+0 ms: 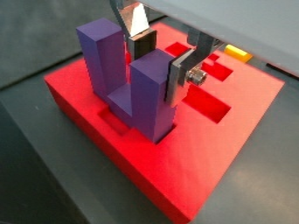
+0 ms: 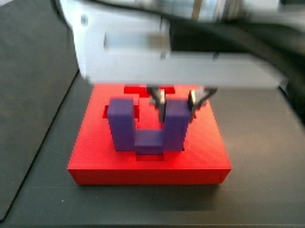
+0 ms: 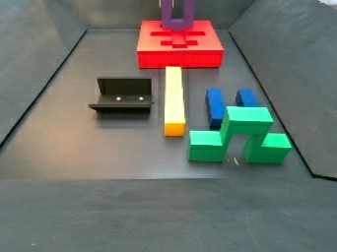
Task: Pick up the purple object. Move up. Move to above the board. Insert the purple object.
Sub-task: Insert the purple object.
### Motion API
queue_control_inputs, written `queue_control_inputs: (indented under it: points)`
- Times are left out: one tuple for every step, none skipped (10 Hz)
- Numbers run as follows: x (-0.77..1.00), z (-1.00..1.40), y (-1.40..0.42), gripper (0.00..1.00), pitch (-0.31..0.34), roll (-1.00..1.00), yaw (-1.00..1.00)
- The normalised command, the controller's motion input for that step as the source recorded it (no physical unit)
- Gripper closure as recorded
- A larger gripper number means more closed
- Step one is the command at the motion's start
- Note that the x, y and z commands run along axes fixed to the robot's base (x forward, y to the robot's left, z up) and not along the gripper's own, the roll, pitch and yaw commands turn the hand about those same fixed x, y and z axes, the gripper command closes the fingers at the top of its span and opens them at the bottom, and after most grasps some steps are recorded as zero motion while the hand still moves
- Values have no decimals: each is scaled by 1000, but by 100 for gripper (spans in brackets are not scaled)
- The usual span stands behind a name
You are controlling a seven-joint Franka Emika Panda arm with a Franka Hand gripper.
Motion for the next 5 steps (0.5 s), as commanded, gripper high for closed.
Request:
queue_control_inputs:
  points:
    - [6, -537, -137, 100, -103, 196, 3]
    - [69, -594, -71, 100, -66, 197, 0]
    - [160, -649, -29, 100, -49, 66, 0]
    - [280, -497, -3, 100, -66, 0, 0]
    - [0, 0, 0, 100, 0, 0, 0]
